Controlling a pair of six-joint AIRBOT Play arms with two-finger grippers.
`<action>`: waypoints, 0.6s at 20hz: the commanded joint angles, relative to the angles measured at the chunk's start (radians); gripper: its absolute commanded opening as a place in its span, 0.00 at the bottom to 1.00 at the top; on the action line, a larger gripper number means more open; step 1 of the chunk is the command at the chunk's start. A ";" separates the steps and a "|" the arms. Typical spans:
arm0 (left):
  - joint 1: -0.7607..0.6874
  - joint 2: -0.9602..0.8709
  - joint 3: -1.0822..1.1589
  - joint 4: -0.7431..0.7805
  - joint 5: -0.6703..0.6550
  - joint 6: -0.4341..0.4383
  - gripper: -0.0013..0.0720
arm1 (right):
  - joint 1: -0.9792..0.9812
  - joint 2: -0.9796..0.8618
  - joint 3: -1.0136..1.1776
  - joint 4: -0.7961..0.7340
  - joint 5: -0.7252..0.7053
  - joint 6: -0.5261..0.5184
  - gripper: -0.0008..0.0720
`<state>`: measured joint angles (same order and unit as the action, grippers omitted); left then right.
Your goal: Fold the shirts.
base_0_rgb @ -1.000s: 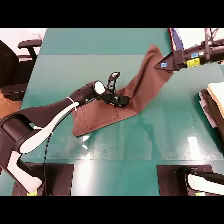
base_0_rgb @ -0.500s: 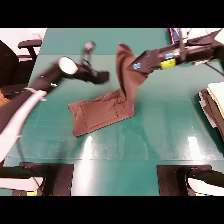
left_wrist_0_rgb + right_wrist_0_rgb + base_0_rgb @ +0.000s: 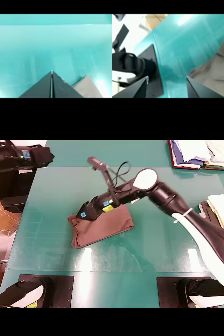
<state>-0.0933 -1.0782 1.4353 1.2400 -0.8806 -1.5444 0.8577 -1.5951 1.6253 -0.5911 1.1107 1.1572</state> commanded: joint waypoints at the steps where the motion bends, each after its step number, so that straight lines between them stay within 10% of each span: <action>1: 0.021 0.033 0.000 0.021 -0.064 0.000 0.05 | -0.033 -0.028 -0.004 -0.127 0.080 0.003 0.77; 6: 0.018 0.033 -0.010 0.005 -0.113 0.008 0.05 | -0.369 0.074 -0.242 -0.347 0.122 0.095 0.78; 12: 0.016 0.012 -0.033 -0.048 -0.101 0.009 0.05 | -0.618 -0.037 -0.369 -0.207 0.122 0.097 0.92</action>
<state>-0.0757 -1.0550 1.4082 1.2213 -0.9798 -1.5394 0.3290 -1.5768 1.2980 -0.8471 1.2160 1.2461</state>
